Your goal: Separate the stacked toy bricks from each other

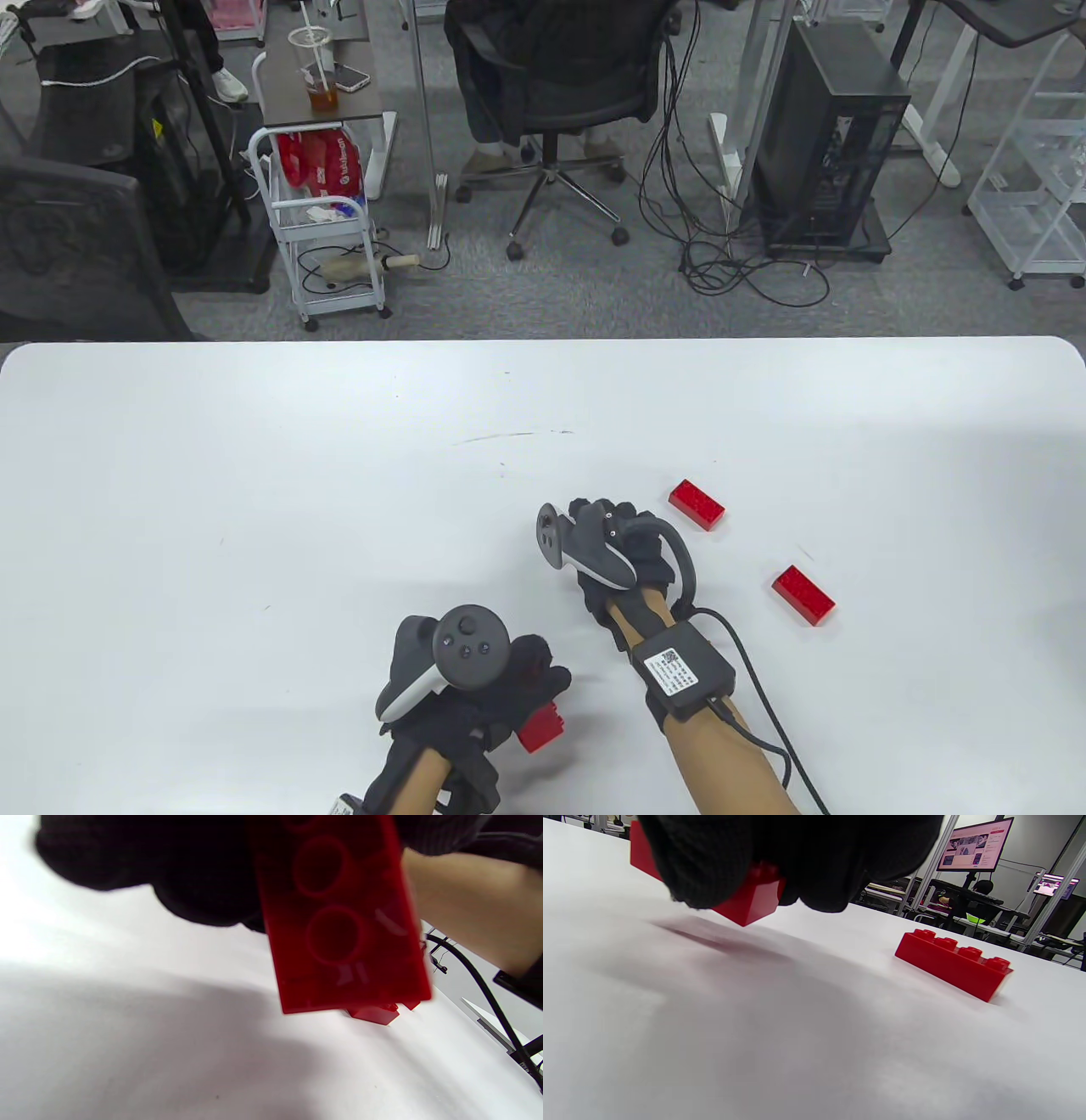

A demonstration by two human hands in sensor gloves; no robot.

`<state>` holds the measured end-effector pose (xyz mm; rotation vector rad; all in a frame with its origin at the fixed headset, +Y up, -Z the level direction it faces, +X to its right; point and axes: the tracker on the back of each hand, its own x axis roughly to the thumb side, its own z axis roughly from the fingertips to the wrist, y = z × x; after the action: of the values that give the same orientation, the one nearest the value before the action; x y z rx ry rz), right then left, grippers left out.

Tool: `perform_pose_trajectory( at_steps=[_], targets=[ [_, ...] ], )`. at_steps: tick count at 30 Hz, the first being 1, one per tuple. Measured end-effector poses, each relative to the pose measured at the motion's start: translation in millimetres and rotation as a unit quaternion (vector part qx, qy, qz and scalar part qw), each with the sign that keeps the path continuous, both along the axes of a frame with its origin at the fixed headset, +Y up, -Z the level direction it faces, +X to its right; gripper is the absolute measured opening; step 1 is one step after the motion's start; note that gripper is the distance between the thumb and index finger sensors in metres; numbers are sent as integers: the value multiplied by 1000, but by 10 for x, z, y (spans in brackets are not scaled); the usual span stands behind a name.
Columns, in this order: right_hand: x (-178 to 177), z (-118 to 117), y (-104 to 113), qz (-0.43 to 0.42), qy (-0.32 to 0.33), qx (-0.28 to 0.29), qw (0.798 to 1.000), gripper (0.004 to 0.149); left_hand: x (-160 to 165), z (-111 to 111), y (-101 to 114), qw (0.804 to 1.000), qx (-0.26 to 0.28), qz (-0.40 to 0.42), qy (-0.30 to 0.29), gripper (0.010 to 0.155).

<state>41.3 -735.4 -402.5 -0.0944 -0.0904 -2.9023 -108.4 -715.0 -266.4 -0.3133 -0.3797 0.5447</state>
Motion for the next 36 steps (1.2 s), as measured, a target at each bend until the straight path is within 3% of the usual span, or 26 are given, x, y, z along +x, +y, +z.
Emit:
perform_pose_trajectory(
  at_steps=[19, 26, 36],
  targets=[
    [-24, -30, -116, 18, -4, -14, 1000, 65, 15, 5, 9, 1000, -4, -9, 0, 71],
    [-41, 18, -136, 34, 7, -20, 999, 71, 16, 6, 3, 1000, -7, -10, 1, 71],
    [-26, 334, 46, 35, 74, 69, 994, 77, 17, 6, -2, 1000, 3, -5, 4, 71]
  ],
)
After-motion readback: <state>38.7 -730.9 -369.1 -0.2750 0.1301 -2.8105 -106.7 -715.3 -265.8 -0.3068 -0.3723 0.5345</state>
